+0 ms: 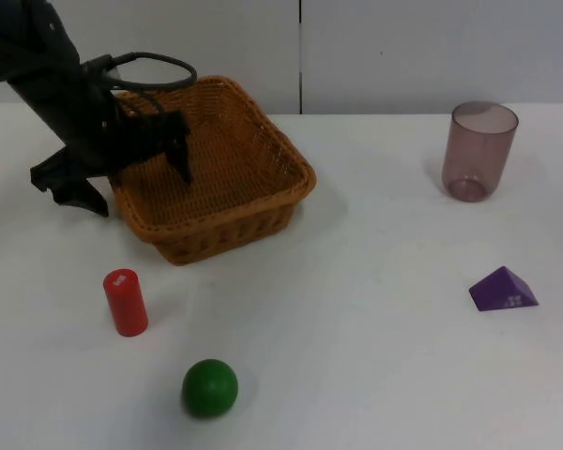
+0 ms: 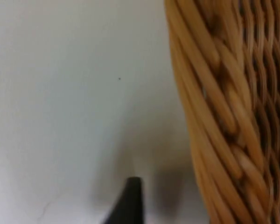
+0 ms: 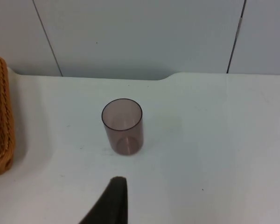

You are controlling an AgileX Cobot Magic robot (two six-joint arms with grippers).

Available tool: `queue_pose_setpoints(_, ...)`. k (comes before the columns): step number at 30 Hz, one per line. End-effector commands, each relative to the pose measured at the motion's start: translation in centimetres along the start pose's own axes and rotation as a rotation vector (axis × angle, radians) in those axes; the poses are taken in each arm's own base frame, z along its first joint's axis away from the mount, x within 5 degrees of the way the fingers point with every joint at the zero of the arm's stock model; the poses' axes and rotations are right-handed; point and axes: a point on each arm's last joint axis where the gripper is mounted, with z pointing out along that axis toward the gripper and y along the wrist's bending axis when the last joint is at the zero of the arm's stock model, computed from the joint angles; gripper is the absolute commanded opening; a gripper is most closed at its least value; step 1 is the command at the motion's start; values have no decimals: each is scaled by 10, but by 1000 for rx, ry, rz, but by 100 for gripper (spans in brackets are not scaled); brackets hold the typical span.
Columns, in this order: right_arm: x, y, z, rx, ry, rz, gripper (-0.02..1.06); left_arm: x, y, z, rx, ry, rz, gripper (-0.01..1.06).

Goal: Pick up the basket with the left hand and place the triangular block into the basket with the right hand.

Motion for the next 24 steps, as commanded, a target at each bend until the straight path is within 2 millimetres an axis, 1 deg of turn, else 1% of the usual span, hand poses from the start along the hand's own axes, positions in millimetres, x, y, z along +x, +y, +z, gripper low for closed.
queue_pose_setpoints(1,-3,0,-2,2,-9,-12,105,-1,-2,-1,6,-1,-9,65)
queue_pose_setpoints(2,-3,0,-2,2,-9,-12,105,-1,-2,-1,6,-1,-9,65)
queue_pose_setpoints(6,-3,0,-2,2,-9,-12,105,-1,-2,-1,5,-1,-7,10)
queue_pose_setpoints(7,-3,0,-2,2,-9,-12,105,-1,-2,-1,4,-2,-5,0)
queue_pose_setpoints(13,-3,0,-2,2,-9,-12,105,2,-1,-1,-5,36,-2,0)
queue_pose_setpoints(17,-3,0,-2,2,-9,-12,105,10,-1,-7,-15,130,43,0)
queue_pose_setpoints(18,-3,0,-2,2,-9,-12,105,10,-1,-7,-15,130,43,0)
queue_pose_setpoints(20,-3,0,-2,2,-9,-12,105,11,-4,-14,-7,155,74,0)
queue_pose_setpoints(23,-3,0,-2,2,-9,-12,105,7,-11,-34,17,147,82,0)
queue_pose_setpoints(24,-3,0,-2,2,-9,-12,105,7,-11,-34,17,147,82,0)
